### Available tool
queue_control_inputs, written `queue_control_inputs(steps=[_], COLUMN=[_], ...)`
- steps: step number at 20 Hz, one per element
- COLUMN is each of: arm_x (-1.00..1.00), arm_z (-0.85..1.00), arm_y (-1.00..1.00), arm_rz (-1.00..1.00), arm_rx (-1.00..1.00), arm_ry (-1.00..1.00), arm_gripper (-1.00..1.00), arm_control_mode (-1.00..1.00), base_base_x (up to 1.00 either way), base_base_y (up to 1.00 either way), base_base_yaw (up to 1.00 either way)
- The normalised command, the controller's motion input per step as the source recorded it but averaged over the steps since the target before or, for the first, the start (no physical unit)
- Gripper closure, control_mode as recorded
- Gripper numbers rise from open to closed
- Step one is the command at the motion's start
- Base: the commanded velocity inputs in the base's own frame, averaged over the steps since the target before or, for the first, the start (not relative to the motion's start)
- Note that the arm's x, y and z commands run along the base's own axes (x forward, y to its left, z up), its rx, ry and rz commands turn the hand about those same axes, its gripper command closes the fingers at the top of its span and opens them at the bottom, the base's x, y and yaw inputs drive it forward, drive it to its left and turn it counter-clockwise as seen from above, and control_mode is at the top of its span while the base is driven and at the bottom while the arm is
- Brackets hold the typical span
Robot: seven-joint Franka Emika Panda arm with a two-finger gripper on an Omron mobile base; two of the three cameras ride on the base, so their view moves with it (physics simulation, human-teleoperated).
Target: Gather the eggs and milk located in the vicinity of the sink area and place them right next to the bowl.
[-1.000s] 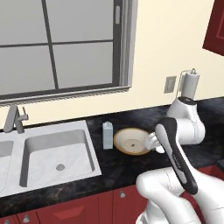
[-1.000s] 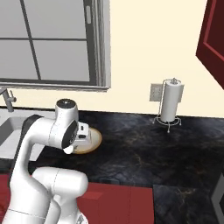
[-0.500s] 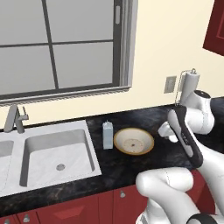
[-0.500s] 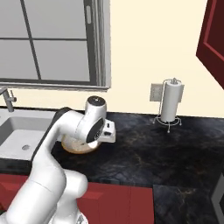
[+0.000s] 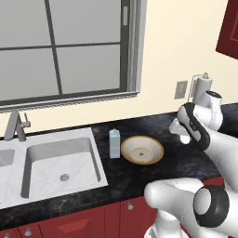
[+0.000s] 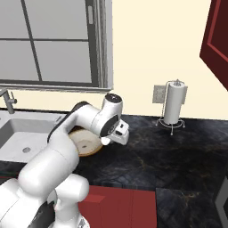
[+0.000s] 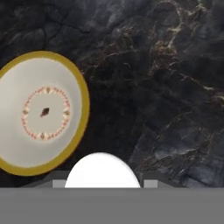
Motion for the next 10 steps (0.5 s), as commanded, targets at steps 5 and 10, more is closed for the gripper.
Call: queue_control_inputs(steps=[5,10], arm_x=[0.01,0.0], arm_z=[-0.4,-0.12], arm_y=[-0.38,-0.13], arm_rz=[-0.13,-0.07], arm_rx=[0.32,0.24], arm_ry=[0.0,0.0], arm_gripper=[1.0,1.0], arm_control_mode=[-1.0,-1.0], base_base_x=[0.0,0.0], base_base_y=[0.0,0.0], base_base_yaw=[0.0,0.0])
